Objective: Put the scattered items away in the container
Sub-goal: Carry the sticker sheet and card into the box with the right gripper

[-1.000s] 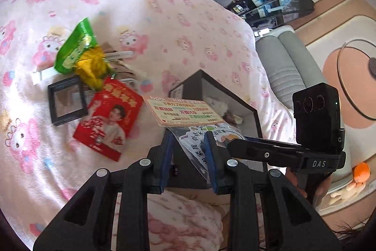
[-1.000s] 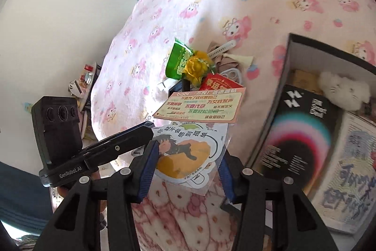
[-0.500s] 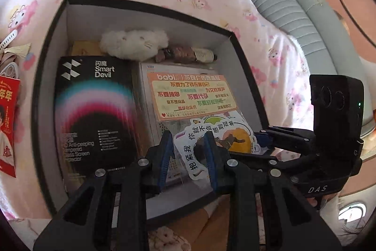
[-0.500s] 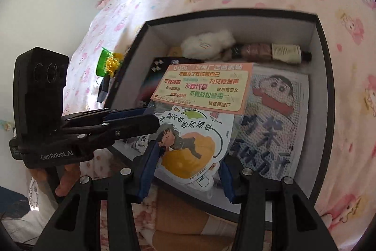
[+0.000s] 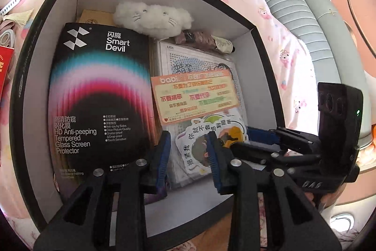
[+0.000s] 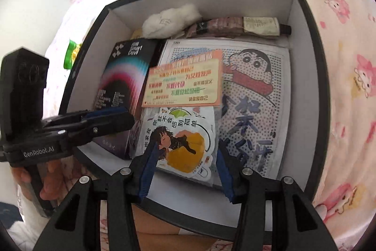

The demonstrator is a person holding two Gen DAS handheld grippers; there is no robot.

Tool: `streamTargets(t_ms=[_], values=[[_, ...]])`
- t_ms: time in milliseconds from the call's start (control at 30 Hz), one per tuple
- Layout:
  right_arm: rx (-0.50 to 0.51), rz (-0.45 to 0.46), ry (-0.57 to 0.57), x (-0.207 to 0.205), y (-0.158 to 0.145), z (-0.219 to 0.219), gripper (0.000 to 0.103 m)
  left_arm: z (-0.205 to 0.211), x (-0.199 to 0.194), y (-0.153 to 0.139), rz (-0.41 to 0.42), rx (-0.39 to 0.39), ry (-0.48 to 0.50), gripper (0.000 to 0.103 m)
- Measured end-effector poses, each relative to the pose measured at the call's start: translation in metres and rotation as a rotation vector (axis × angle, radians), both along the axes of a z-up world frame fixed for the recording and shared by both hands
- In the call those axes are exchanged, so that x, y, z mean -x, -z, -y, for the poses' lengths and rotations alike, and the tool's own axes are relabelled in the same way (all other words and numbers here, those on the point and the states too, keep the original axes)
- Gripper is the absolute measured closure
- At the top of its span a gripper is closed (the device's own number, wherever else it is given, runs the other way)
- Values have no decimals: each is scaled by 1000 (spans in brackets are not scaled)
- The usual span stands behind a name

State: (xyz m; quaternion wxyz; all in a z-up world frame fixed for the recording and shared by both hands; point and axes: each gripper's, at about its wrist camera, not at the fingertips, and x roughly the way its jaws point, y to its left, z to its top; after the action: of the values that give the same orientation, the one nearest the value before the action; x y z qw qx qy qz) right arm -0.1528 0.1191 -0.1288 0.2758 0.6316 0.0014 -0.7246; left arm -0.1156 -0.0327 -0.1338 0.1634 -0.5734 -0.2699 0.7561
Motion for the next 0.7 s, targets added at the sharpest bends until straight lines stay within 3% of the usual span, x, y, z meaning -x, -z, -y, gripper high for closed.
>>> streamTargets(t_ms=[133, 233, 333, 533, 633, 700], values=[[35, -75, 80, 4, -13, -15, 59, -3, -2, -4, -17, 51, 7, 68], [114, -208, 130, 4, -38, -27, 59, -13, 3, -14, -43, 147, 45, 71], [115, -245, 184, 6, -42, -33, 59, -17, 14, -17, -32, 229, 63, 71], [6, -209, 213, 13, -26, -30, 59, -29, 31, 1, 69, 191, 135, 71], [11, -219, 204, 13, -29, -41, 58, -32, 29, 3, 64, 110, 171, 71], [16, -256, 210, 12, -35, -41, 58, -23, 24, -5, 11, 165, 133, 71]])
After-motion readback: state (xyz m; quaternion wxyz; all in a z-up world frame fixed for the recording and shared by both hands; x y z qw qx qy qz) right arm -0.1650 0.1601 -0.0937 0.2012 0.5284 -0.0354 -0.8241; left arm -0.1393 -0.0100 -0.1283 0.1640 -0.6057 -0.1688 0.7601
